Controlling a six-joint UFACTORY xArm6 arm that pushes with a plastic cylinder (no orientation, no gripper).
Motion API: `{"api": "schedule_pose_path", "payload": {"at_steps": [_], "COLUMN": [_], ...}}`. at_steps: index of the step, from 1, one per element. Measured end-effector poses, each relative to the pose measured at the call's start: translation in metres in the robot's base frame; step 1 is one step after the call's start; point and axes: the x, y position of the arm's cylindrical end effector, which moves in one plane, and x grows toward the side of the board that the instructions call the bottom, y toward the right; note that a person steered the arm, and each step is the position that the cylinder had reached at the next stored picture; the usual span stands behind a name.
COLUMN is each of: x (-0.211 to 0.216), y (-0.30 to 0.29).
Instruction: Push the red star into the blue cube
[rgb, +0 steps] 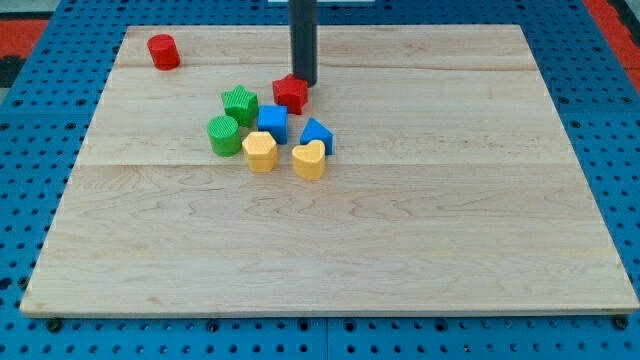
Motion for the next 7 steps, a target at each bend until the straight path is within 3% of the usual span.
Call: {"api": "schedule_pose_path", "payload": {"at_steps": [2, 4, 6, 7], "x": [0.007, 0.06, 0.025, -0.01], "y": [-0.059, -0.06, -0.083, -0.066]}}
